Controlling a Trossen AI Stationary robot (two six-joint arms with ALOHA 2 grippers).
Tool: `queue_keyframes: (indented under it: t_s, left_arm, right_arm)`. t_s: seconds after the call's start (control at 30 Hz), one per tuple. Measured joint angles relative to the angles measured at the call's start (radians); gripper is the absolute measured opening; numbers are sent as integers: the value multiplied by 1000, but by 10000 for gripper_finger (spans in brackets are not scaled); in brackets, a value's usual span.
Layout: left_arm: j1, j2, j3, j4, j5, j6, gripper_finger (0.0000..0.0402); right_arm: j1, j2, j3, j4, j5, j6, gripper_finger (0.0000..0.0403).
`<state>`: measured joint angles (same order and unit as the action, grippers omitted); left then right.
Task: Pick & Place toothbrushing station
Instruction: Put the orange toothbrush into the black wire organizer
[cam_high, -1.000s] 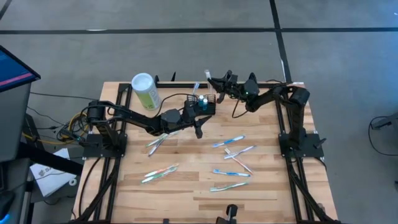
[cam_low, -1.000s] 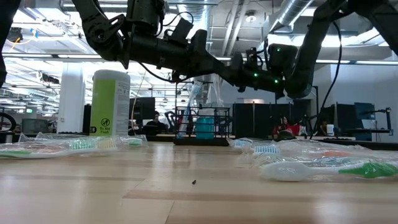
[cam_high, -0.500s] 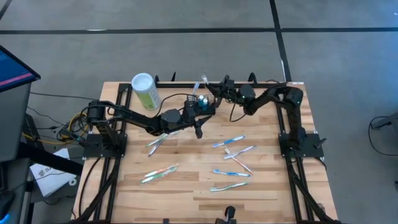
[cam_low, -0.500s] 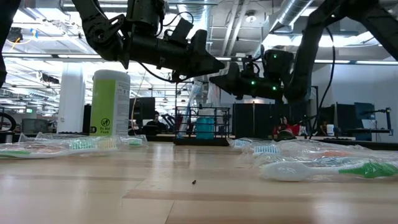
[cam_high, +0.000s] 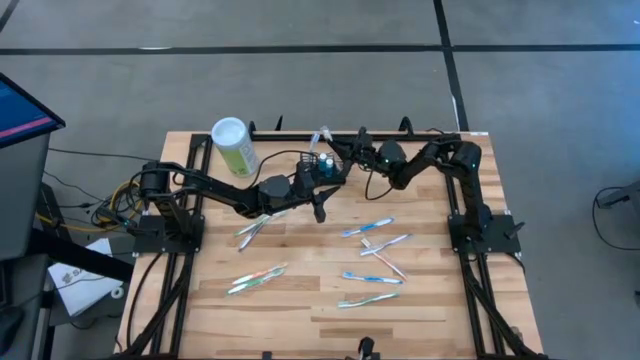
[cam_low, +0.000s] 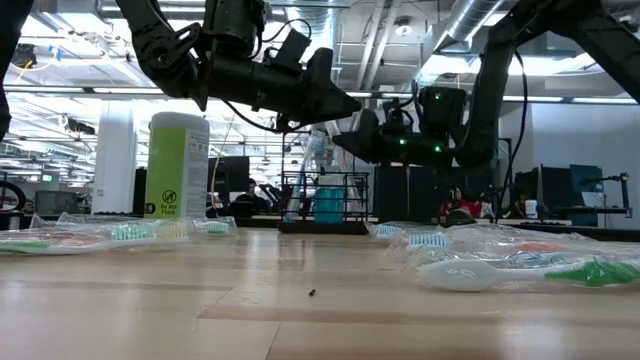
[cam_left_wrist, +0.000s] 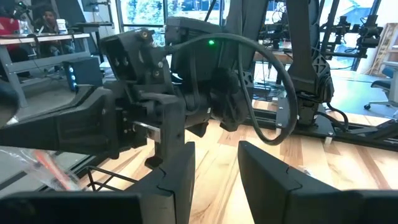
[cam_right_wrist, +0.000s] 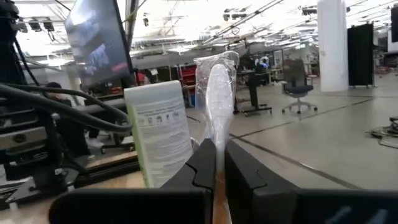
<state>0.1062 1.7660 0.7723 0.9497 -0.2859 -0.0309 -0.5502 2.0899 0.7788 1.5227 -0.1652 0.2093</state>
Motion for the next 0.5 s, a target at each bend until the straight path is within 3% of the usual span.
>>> queue_keyframes:
  t_s: [0.5]
  left_arm:
    - [0,0,0,-1,0,0,115]
  right_arm:
    - [0,7,0,-3,10,3,58]
